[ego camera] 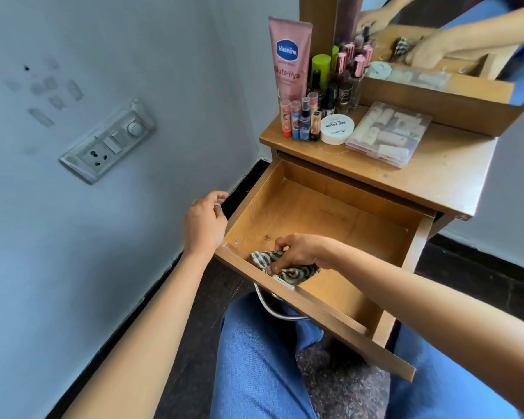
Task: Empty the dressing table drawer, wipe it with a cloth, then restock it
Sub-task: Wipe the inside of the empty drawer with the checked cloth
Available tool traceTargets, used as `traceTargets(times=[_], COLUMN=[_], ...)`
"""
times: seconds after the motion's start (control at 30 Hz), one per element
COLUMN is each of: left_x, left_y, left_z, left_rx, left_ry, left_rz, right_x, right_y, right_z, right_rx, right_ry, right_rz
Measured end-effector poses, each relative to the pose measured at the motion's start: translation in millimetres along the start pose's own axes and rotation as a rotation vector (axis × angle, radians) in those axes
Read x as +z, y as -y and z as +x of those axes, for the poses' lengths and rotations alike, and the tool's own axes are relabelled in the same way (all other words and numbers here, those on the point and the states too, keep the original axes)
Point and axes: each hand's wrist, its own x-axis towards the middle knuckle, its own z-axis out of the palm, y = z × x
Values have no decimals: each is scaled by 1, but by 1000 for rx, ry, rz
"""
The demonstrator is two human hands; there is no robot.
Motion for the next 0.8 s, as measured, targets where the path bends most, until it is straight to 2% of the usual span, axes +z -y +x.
traceTargets(times=[0.1, 0.3, 0.47, 0.67, 0.8], left_x=[-1, 0, -3, -8, -10], left_y=[-1, -4, -14, -15, -12], left_z=[-1, -3, -8, -10, -10], left_rx=[7, 21, 47, 61, 42], left_ry=[4, -6, -25, 27, 45], left_rz=[15, 62, 92, 80, 65], right_x=[-8, -8, -8, -1, 4], right_y=[-11, -38, -55, -55, -45], right_z=[-8, -35, -72, -102, -100], right_rx=[12, 14, 13, 47, 138], right_ry=[75, 41, 8, -54, -26], right_rz=[30, -69, -402, -874, -1039])
